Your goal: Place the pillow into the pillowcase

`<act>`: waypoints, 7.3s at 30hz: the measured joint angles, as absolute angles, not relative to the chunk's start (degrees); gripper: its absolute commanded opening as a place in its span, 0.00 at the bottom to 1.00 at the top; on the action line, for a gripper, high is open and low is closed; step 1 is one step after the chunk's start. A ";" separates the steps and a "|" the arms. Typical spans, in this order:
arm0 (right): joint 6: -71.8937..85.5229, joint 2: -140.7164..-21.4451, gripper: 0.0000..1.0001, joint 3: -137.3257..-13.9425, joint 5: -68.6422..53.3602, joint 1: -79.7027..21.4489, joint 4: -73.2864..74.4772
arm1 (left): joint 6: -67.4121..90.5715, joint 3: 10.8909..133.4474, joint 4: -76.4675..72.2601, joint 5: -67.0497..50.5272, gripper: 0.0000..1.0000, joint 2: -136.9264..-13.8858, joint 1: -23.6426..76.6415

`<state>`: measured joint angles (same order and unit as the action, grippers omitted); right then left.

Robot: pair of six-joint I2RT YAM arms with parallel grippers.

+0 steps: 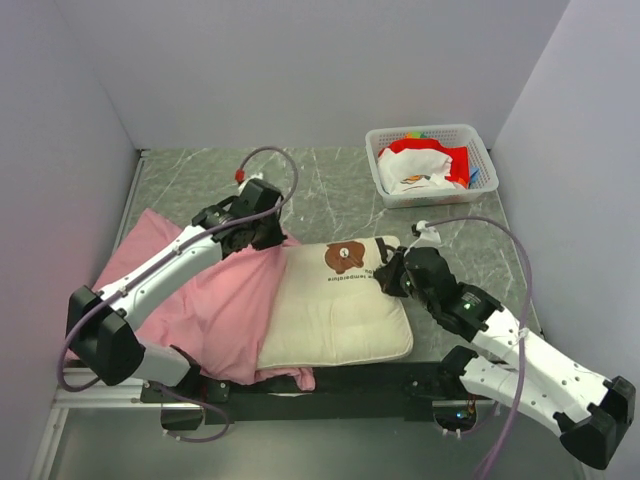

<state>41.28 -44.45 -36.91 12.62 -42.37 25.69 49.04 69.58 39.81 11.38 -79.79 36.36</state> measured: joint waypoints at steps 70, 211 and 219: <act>50.78 -36.86 0.11 -8.21 -18.52 -23.59 3.11 | 75.13 22.37 20.47 14.92 0.26 -56.40 59.72; 40.23 -60.86 0.40 -29.17 3.11 -23.57 10.24 | 25.39 100.07 46.41 21.26 0.01 -119.55 39.29; 40.10 -60.42 0.00 -29.47 0.99 -26.57 8.10 | 21.93 100.31 44.40 12.62 0.01 -116.62 39.79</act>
<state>40.10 -60.42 -29.47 0.99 -26.57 8.10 21.93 100.31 44.40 12.62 -116.62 39.79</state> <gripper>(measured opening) 0.029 0.018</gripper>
